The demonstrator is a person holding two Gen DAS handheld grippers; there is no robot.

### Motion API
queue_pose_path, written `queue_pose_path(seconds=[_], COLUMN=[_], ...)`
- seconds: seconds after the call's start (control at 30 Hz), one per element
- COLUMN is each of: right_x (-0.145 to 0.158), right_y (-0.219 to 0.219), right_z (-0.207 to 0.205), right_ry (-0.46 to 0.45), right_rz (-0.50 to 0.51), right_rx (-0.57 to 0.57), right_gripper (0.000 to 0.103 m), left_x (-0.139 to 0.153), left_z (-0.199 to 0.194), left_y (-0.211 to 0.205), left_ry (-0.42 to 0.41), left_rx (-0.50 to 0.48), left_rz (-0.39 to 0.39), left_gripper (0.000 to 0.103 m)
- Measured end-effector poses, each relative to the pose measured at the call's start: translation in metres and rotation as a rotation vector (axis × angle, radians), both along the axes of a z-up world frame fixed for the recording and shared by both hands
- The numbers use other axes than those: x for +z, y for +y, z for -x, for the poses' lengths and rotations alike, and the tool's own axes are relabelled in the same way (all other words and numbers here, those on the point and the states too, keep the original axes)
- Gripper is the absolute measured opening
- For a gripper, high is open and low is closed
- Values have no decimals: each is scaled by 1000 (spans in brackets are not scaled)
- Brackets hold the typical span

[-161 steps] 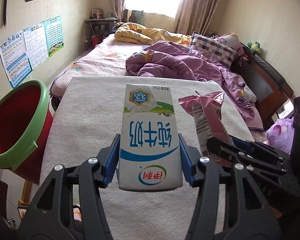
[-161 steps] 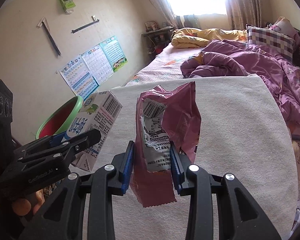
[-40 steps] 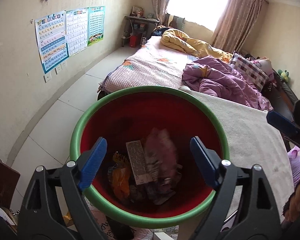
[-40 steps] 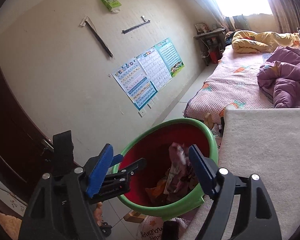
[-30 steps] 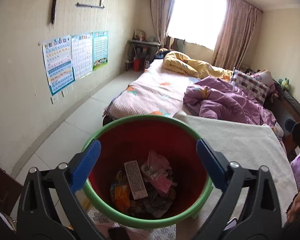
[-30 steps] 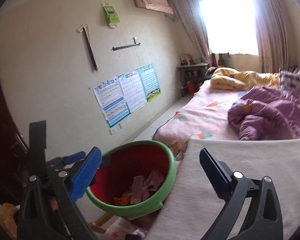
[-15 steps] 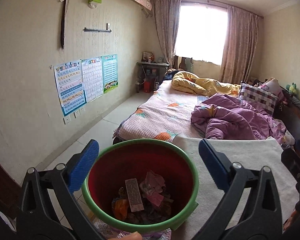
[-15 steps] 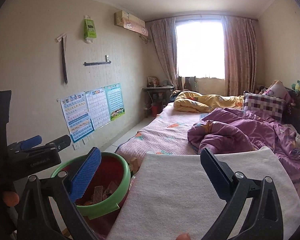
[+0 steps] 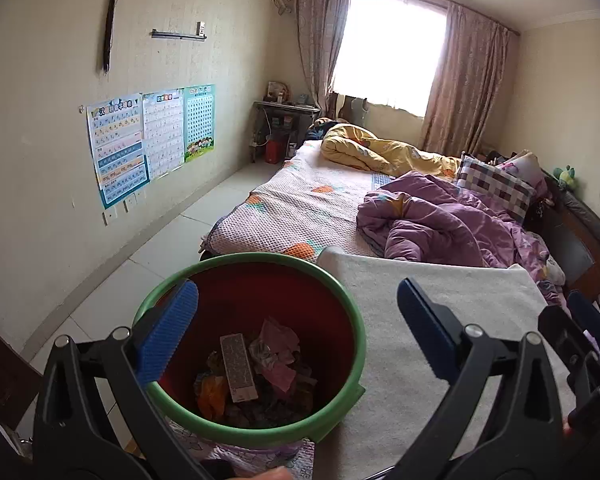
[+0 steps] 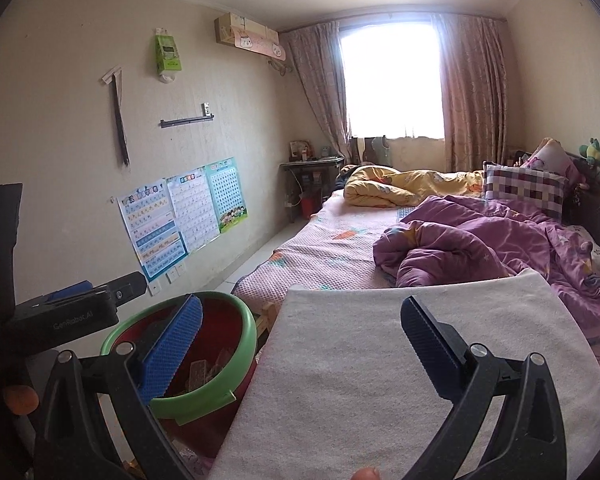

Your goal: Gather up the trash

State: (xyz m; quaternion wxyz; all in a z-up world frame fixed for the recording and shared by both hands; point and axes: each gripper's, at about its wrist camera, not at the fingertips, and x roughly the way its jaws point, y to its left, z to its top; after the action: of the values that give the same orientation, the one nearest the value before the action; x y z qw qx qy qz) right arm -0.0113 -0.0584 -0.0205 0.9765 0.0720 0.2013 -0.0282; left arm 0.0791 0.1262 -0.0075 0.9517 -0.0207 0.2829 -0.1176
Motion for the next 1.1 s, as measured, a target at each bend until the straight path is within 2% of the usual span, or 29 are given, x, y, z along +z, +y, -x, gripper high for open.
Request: queue_pose_path(seconds=[0.5,0.67,0.83,1.1], right_x=[-6,-8,-9,-15], right_y=[-21,-44,-67,-103], right_z=[14,18,21,27], right_ry=[23,34,42,62], right_rz=[-15,-23,-24,-26], right_rx=[-8,4,38,90], right_gripper=[97,97,97,97], left_x=[3,6,7,-4], left_z=[10,19,29,44], left_y=[-23,-44,-64,-109], left_ry=[-5,-37,-40,5], left_rx=[-5,22,57,87], left_rz=[-29,-74,-80,-88], left_gripper=[98,98,98,98])
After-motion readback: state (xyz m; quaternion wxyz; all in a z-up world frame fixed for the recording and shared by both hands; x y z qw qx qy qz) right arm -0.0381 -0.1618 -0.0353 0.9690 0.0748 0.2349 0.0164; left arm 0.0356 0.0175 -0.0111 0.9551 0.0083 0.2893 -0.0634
